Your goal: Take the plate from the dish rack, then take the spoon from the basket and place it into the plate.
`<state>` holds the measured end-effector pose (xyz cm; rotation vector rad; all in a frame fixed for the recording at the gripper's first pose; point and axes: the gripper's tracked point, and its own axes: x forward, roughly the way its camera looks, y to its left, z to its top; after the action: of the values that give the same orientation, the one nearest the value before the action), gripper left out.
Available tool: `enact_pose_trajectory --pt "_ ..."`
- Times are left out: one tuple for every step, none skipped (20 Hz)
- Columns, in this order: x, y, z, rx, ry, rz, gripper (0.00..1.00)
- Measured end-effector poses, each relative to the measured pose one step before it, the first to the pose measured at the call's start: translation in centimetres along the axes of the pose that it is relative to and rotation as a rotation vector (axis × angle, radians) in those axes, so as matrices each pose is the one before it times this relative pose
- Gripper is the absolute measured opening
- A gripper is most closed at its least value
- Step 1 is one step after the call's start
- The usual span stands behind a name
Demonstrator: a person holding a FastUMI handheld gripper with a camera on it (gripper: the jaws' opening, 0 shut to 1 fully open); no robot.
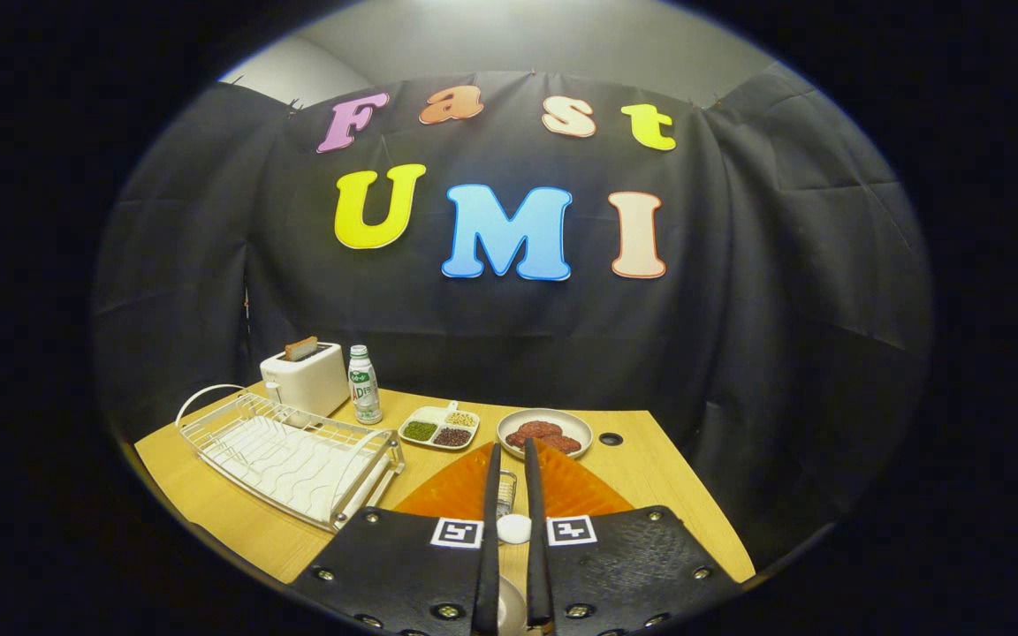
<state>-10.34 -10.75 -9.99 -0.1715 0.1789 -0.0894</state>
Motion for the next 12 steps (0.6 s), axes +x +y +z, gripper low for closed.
enact_pose_trajectory --pt "-0.488 0.305 -0.076 0.00432 0.00833 -0.00168 0.12" --pt "-0.446 0.373 -0.307 0.00502 0.01642 0.00426 0.12" --pt "-0.507 0.422 -0.323 0.00308 0.01255 0.00612 0.12" --pt "-0.352 0.342 -0.421 -0.00180 0.01678 0.00538 0.12" --pt "-0.234 0.374 -0.622 -0.00673 0.02066 0.01034 0.12" --pt "-0.183 0.354 -0.502 -0.00669 0.01727 0.00340 0.12" --pt "-0.099 0.370 -0.589 -0.00061 0.01771 0.00839 0.12" --pt "-0.061 0.503 -0.582 0.00682 0.01892 0.00820 0.12" --pt "0.021 0.603 -0.719 0.00767 0.02128 0.00902 0.12" --pt "0.024 0.416 -0.691 0.00266 0.02189 0.00199 0.12" --pt "0.081 0.444 -0.696 0.00133 0.01903 0.00625 0.12" --pt "0.166 0.525 -0.432 0.00158 0.01243 0.00854 0.12"
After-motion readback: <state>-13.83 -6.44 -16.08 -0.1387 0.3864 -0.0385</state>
